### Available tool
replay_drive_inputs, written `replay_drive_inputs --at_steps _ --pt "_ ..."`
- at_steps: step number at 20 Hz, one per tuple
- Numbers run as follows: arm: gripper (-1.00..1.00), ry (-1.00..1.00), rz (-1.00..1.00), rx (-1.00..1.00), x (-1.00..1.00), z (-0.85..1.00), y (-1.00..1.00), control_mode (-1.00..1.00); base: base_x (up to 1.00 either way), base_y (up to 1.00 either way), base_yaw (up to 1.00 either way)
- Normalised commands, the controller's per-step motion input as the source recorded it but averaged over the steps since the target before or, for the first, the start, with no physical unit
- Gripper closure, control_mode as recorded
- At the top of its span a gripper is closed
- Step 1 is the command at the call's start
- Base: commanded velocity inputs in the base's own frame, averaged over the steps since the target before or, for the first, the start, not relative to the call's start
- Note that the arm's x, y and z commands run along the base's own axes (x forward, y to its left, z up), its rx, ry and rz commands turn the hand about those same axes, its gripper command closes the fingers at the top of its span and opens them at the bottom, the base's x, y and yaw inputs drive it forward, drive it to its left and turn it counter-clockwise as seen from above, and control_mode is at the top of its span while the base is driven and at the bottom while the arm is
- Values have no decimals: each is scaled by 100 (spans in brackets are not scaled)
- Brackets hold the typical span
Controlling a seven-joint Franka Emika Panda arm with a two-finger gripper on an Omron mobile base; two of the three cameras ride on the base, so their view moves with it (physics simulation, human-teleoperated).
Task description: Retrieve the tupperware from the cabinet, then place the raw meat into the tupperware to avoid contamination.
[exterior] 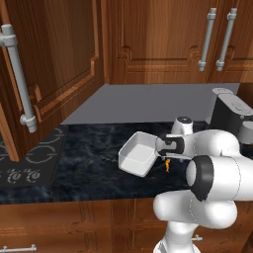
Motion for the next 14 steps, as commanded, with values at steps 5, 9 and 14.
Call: replay_drive_inputs --at_steps 5,9,14 --pt "-100 -1 -4 0 1 -36 -7 -100 0 0 0" --pt "-100 -1 -2 0 3 -32 0 -100 0 0 0" --pt "-100 -1 -1 0 9 -28 0 -100 0 0 0"
